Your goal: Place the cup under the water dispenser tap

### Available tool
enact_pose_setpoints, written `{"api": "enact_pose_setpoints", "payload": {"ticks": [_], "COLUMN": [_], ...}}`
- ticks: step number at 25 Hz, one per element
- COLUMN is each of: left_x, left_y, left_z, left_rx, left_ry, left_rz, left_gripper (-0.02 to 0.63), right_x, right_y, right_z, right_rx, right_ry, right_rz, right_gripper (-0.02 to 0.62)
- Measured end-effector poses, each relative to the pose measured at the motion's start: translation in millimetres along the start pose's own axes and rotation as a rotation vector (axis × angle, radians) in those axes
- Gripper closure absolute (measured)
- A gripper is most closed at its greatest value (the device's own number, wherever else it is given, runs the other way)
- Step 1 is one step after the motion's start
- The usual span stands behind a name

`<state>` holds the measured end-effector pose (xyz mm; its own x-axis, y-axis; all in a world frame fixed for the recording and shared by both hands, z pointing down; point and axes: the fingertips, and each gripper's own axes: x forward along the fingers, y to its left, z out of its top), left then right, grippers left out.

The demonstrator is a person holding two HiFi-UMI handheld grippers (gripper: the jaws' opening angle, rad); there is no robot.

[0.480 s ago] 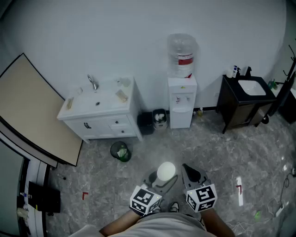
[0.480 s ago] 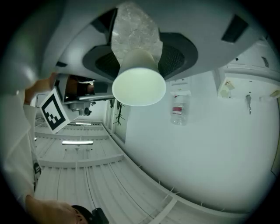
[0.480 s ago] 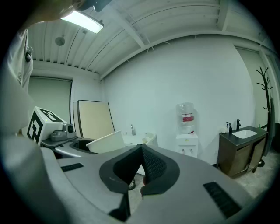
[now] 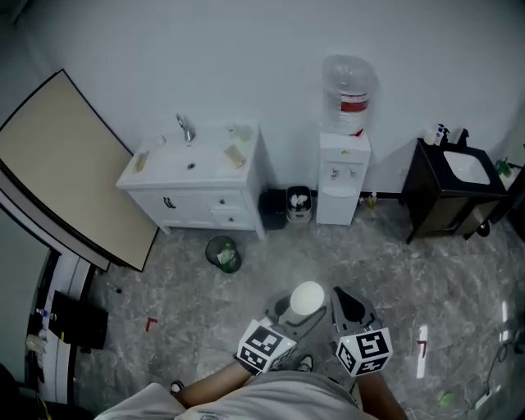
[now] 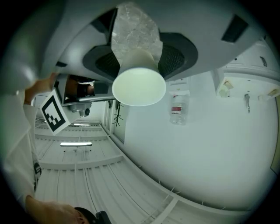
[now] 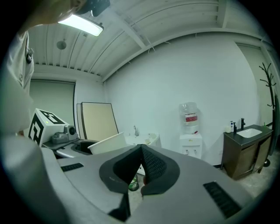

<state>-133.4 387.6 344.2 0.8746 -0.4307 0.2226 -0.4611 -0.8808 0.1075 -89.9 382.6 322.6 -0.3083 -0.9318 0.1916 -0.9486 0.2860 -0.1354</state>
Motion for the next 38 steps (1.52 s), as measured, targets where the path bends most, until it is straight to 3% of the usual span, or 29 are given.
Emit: {"api": "enact_pose_setpoints", "payload": {"ticks": [5,11,27,32,38], "left_x": [18.5,-6.6,21.7,34.5,60.9], "left_y": [-7.3,9.0,7.5,25.6,82.4], "left_z": [5.8,8.4,8.1,6.0,9.8], "left_rx": [0.014,-0.004,-0.003,-0.014,-0.012], "left_ry": [0.011,-0.002,0.017,0.021,0.020], "left_rz": [-0.030,0.037,0.023,0.003,-0.033], "left_gripper": [0.330,0.331,0.330,0.330,0.331], "right_x": [-9.4,7.2,5.3,25.8,81.3], "right_y": [-16.2,11.2,-20.1,-29.4,-44.4], "right_z": [7.6,10.5,9.1,6.0,13.0], "right_rx": [0.032,0.015,0.043,0.056,0.063], "right_ry": [-0.046,-0.034,-0.041,-0.025,-0.026], "right_rz": [-0.005,0.072,0.047,0.021,-0.027], "right_gripper": [0.581,0.581,0.581,0.581,0.581]}}
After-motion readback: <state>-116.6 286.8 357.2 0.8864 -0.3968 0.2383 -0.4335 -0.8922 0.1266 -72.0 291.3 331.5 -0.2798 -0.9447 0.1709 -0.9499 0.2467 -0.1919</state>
